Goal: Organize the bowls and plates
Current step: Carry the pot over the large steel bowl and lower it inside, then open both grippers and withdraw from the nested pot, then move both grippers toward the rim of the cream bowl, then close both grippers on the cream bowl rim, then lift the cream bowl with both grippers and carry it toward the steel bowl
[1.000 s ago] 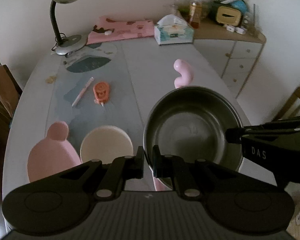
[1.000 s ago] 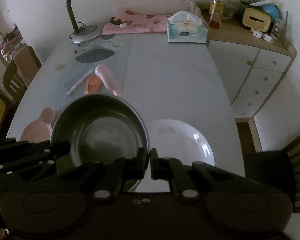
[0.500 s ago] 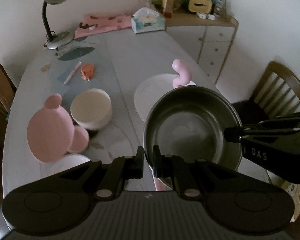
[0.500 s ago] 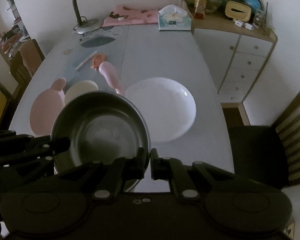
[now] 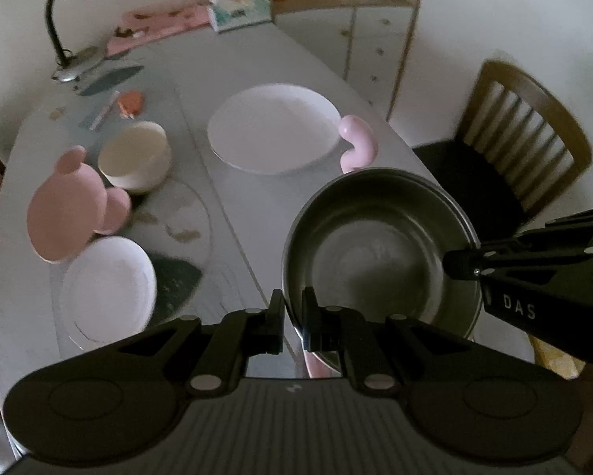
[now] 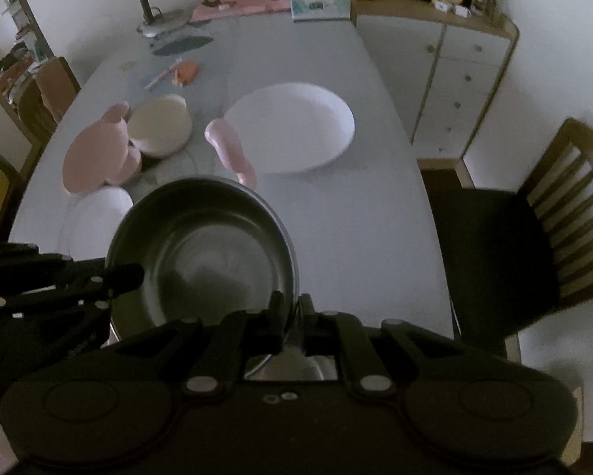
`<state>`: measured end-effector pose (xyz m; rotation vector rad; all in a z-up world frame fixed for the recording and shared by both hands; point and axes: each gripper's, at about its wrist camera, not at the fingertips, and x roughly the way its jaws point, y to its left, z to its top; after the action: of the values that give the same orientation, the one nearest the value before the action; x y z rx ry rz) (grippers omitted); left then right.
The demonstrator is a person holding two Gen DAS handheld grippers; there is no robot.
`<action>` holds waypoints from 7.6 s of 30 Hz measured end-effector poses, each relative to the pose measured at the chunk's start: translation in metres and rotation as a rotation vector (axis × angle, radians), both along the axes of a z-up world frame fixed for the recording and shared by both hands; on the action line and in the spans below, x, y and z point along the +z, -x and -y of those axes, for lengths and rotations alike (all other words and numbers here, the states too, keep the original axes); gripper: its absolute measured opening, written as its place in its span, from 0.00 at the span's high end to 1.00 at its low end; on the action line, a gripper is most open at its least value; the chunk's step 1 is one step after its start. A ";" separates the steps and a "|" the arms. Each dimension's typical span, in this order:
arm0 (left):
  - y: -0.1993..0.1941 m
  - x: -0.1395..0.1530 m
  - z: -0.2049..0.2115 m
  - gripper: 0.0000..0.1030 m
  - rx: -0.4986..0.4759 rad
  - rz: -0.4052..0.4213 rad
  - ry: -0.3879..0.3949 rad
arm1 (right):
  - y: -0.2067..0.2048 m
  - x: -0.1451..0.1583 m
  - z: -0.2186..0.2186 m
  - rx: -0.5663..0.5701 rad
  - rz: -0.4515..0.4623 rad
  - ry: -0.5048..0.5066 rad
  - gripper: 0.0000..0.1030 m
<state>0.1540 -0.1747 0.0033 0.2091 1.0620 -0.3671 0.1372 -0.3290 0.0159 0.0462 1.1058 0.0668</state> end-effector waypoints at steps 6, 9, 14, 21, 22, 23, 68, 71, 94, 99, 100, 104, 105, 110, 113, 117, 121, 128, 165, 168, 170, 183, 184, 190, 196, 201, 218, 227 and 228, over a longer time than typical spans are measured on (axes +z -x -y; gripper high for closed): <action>0.019 -0.024 0.011 0.93 -0.037 -0.058 -0.012 | 0.022 -0.021 0.010 -0.031 -0.056 -0.001 0.92; 0.026 -0.036 0.016 0.93 -0.052 -0.090 -0.015 | 0.030 -0.033 0.014 -0.044 -0.090 -0.011 0.92; 0.032 -0.055 0.021 0.93 -0.057 -0.136 -0.023 | 0.041 -0.053 0.018 -0.061 -0.140 -0.020 0.92; 0.029 -0.069 0.026 0.93 -0.065 -0.167 -0.047 | 0.048 -0.073 0.019 -0.063 -0.193 -0.028 0.91; 0.029 -0.072 0.027 0.93 -0.066 -0.170 -0.051 | 0.048 -0.074 0.019 -0.062 -0.197 -0.028 0.91; 0.029 -0.074 0.028 0.93 -0.068 -0.172 -0.055 | 0.050 -0.076 0.020 -0.061 -0.201 -0.028 0.91; 0.027 -0.056 -0.001 0.90 -0.078 -0.112 0.053 | 0.039 -0.051 0.011 0.039 -0.131 -0.027 0.66; 0.027 -0.046 -0.007 0.90 -0.072 -0.082 0.067 | 0.039 -0.045 0.007 0.046 -0.109 -0.030 0.64; -0.016 0.008 -0.077 0.34 0.131 0.099 0.151 | -0.003 0.009 -0.040 0.163 0.059 -0.044 0.31; -0.041 0.016 -0.094 0.28 0.181 0.144 0.137 | -0.031 0.018 -0.052 0.204 0.098 -0.045 0.21; -0.048 0.018 -0.097 0.26 0.195 0.153 0.132 | -0.038 0.019 -0.055 0.213 0.106 -0.046 0.20; -0.076 0.022 -0.109 0.25 0.246 0.178 0.116 | -0.066 0.022 -0.066 0.247 0.122 -0.050 0.09; -0.085 0.023 -0.112 0.25 0.258 0.182 0.115 | -0.074 0.023 -0.068 0.256 0.127 -0.048 0.09; -0.131 0.024 -0.131 0.25 0.321 0.190 0.101 | -0.116 0.025 -0.079 0.286 0.147 -0.054 0.03; -0.159 0.022 -0.142 0.25 0.362 0.178 0.102 | -0.141 0.025 -0.084 0.297 0.164 -0.064 0.01; -0.194 0.014 -0.156 0.25 0.403 0.157 0.100 | -0.174 0.019 -0.092 0.303 0.173 -0.069 0.00; -0.226 0.002 -0.165 0.25 0.423 0.139 0.092 | -0.209 0.004 -0.098 0.296 0.148 -0.092 0.00; -0.270 -0.030 -0.171 0.25 0.442 0.089 0.069 | -0.253 -0.031 -0.114 0.298 0.078 -0.105 0.08; -0.317 -0.113 -0.157 0.94 0.442 -0.102 0.026 | -0.294 -0.109 -0.141 0.232 -0.105 -0.124 0.87; -0.312 -0.109 -0.154 0.95 0.435 -0.095 0.024 | -0.293 -0.108 -0.143 0.226 -0.108 -0.118 0.88; -0.308 -0.106 -0.151 0.95 0.432 -0.093 0.021 | -0.290 -0.105 -0.141 0.223 -0.107 -0.111 0.88; -0.258 -0.060 -0.128 0.95 0.393 -0.069 0.027 | -0.252 -0.065 -0.122 0.211 -0.085 -0.108 0.89; -0.252 -0.056 -0.126 0.95 0.387 -0.066 0.029 | -0.247 -0.060 -0.120 0.209 -0.083 -0.105 0.89; -0.216 -0.027 -0.115 0.95 0.349 -0.036 0.035 | -0.213 -0.033 -0.110 0.208 -0.055 -0.092 0.89; -0.177 -0.002 -0.104 0.95 0.310 -0.015 0.052 | -0.176 -0.011 -0.102 0.194 -0.032 -0.083 0.89; -0.142 0.011 -0.094 0.95 0.274 -0.008 0.068 | -0.142 0.003 -0.091 0.174 -0.018 -0.092 0.89; -0.035 0.029 -0.040 0.95 0.115 0.005 0.073 | -0.027 0.024 -0.041 0.095 0.016 -0.084 0.89; 0.002 0.009 -0.012 0.95 0.032 -0.042 0.080 | 0.018 0.014 -0.009 0.025 -0.007 -0.080 0.89; 0.006 0.006 -0.009 0.95 0.025 -0.047 0.078 | 0.021 0.011 -0.006 0.021 -0.014 -0.079 0.89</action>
<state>0.1483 -0.1657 0.0093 0.1181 1.0939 -0.3916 0.1158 -0.3225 0.0272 0.1057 1.1172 0.1289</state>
